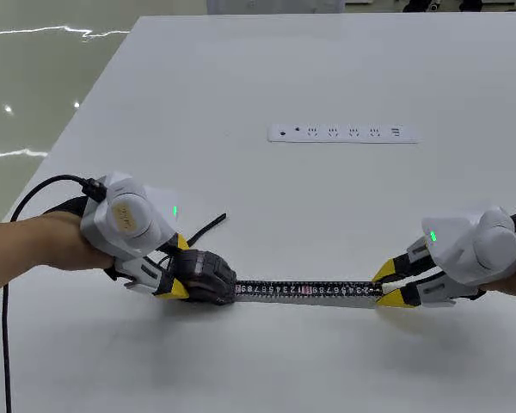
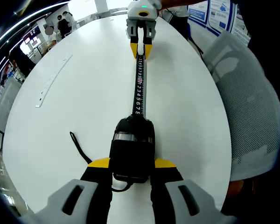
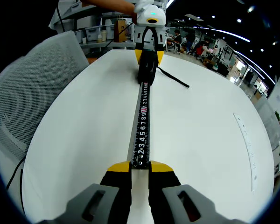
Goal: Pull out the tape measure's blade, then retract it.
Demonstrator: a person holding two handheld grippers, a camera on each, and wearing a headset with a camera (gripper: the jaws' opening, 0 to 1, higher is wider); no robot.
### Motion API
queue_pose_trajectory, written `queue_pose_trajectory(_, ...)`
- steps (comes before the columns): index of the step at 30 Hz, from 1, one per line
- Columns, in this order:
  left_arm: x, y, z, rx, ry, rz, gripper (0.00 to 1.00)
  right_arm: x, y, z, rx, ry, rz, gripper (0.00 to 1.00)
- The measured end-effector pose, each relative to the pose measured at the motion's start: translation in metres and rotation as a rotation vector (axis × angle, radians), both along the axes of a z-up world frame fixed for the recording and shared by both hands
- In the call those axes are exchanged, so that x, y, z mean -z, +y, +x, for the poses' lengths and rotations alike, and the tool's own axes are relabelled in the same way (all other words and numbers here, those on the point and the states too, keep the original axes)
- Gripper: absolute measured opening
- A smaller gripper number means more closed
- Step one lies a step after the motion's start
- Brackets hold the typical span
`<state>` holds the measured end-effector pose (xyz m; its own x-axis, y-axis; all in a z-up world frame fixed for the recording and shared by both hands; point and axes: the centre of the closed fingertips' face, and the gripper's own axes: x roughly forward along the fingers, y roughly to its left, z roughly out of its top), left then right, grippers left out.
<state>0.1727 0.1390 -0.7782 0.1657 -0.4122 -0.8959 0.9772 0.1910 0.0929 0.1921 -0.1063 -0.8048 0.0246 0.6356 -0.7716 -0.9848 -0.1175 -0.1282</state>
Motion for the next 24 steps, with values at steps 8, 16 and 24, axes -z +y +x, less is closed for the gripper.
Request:
queue_pose_trajectory(8, 0.000, 0.000, 0.001, 0.001, 0.001, 0.001, 0.26, 0.001, -0.005, 0.002, 0.000, 0.000, -0.004, 0.11)
queue_pose_trajectory(16, 0.000, 0.000, 0.001, 0.001, 0.001, 0.003, 0.26, 0.001, -0.008, 0.003, -0.002, -0.003, -0.007, 0.11)
queue_pose_trajectory(24, 0.001, 0.002, 0.002, 0.002, 0.005, 0.005, 0.26, -0.002, -0.012, 0.000, 0.001, -0.003, -0.012, 0.11)
